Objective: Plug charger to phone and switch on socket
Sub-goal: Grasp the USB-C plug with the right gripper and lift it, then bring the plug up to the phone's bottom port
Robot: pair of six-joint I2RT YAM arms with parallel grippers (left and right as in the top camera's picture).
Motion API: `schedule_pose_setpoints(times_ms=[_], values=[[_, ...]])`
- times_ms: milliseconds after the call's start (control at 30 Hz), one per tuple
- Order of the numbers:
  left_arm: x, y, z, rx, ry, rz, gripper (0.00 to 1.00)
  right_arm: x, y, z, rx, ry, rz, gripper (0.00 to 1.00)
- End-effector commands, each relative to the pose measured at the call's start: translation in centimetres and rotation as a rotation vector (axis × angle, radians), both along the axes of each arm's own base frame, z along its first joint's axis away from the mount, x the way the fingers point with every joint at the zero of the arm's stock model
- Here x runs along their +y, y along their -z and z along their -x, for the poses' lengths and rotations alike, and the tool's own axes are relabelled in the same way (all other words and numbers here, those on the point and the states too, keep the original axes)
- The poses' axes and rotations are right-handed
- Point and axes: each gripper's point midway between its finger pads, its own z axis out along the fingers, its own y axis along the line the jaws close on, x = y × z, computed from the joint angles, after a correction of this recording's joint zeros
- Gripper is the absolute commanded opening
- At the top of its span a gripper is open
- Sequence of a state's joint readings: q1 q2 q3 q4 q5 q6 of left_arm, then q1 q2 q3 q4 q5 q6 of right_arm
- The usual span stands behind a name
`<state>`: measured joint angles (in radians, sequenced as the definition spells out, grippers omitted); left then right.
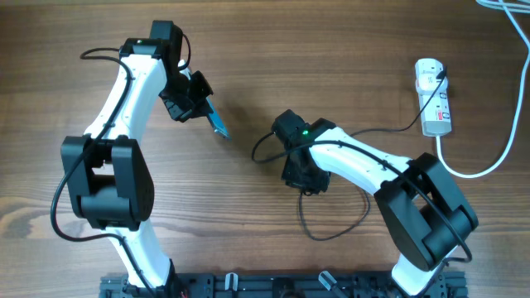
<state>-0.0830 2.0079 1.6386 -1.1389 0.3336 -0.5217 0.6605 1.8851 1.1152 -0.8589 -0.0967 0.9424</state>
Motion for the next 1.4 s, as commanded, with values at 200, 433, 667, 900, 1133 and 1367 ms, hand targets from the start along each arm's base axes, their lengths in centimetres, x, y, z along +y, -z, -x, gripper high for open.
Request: schedule_pose_setpoints(times_ms=[200, 433, 667, 900, 1133, 1367], values=[[0.1, -1.5, -0.4, -0.041, -0.012, 0.002, 0.04, -1.2, 2.6, 1.5, 0.068, -0.002, 0.067, 0.24], [0.1, -1.5, -0.4, -0.040, -0.012, 0.002, 0.04, -1.2, 2.6, 1.4, 0.065, -0.002, 0.067, 0.17], [0.1, -1.5, -0.3, -0.037, -0.012, 0.002, 0.04, -1.2, 2.6, 1.4, 0.064, -0.005, 0.067, 0.10], [-2.3, -2.5, -0.6, -0.052, 0.008, 0.148, 0.04, 0.1, 1.6, 0.8, 0.066, -0.061, -0.001, 0.04], [-9.0, -8.9, -1.5, -0.270, 0.273, 0.656, 0.04, 3.0, -3.7, -0.2, 0.005, -0.204, -0.165, 0.04], [-11.0, -13.3, -1.3, -0.423, 0.411, 0.909, 0.04, 5.7, -14.5, 0.8, -0.227, -0.433, -0.481, 0.04]])
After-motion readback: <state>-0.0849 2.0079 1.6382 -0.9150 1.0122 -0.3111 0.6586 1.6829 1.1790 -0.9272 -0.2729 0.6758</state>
